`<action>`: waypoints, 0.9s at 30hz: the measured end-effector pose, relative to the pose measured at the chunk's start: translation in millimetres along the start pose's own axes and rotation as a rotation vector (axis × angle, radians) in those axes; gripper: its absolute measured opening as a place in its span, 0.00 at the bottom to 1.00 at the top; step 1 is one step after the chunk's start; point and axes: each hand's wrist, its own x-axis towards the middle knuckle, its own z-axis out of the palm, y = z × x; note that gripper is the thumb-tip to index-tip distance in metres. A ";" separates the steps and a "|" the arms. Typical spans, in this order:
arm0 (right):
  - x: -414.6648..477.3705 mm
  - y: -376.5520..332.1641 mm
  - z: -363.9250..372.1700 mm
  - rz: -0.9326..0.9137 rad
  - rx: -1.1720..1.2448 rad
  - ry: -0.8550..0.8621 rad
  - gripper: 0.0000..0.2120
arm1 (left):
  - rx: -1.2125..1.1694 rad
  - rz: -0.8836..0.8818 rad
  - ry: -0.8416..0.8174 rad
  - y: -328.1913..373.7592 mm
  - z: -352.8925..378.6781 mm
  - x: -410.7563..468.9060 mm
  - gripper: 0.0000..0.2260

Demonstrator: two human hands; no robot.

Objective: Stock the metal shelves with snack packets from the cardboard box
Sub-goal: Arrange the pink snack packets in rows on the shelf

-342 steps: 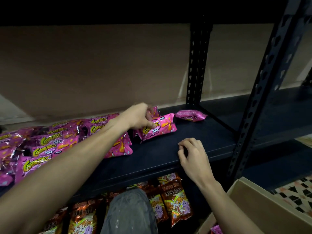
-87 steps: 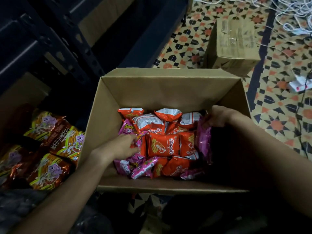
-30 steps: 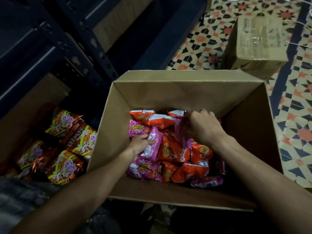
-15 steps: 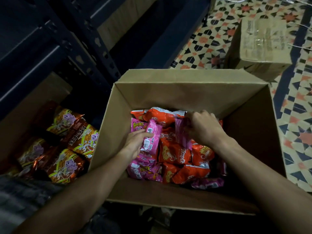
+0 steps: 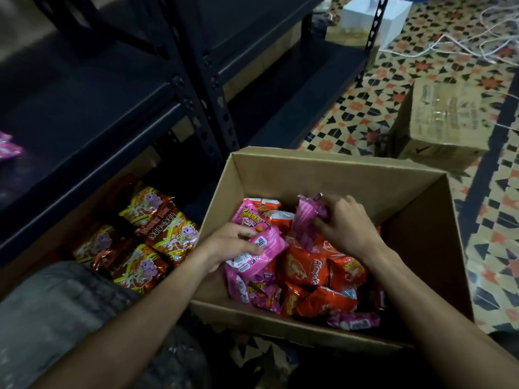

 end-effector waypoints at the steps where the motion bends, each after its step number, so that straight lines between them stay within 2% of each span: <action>1: -2.5 -0.7 -2.3 -0.005 0.058 0.034 0.14 | -0.013 0.023 -0.012 2.4 -1.0 -6.4 0.23; 4: -8.1 -23.3 -23.9 -0.035 0.201 0.128 0.09 | -0.057 0.132 0.026 12.2 -13.2 -43.5 0.22; 7: -9.3 -58.8 -59.3 -0.110 0.322 0.242 0.04 | -0.108 0.252 0.038 31.6 -29.9 -84.5 0.16; 10: -5.3 -93.4 -91.6 -0.190 0.344 0.361 0.04 | -0.125 0.366 0.046 52.3 -45.9 -120.7 0.12; 12: -1.7 -116.1 -113.0 -0.251 0.360 0.412 0.04 | -0.121 0.451 0.114 64.1 -58.5 -141.0 0.12; 20: 12.9 -220.2 -184.9 -0.513 0.636 0.463 0.04 | -0.168 0.695 0.355 95.9 -133.9 -234.4 0.18; 23: 21.1 -256.0 -196.7 -0.597 0.686 0.471 0.04 | -0.207 0.744 0.498 95.0 -163.2 -260.2 0.14; 27: 39.0 -297.9 -187.8 -0.630 0.676 0.455 0.06 | -0.209 0.792 0.600 93.6 -201.0 -289.3 0.13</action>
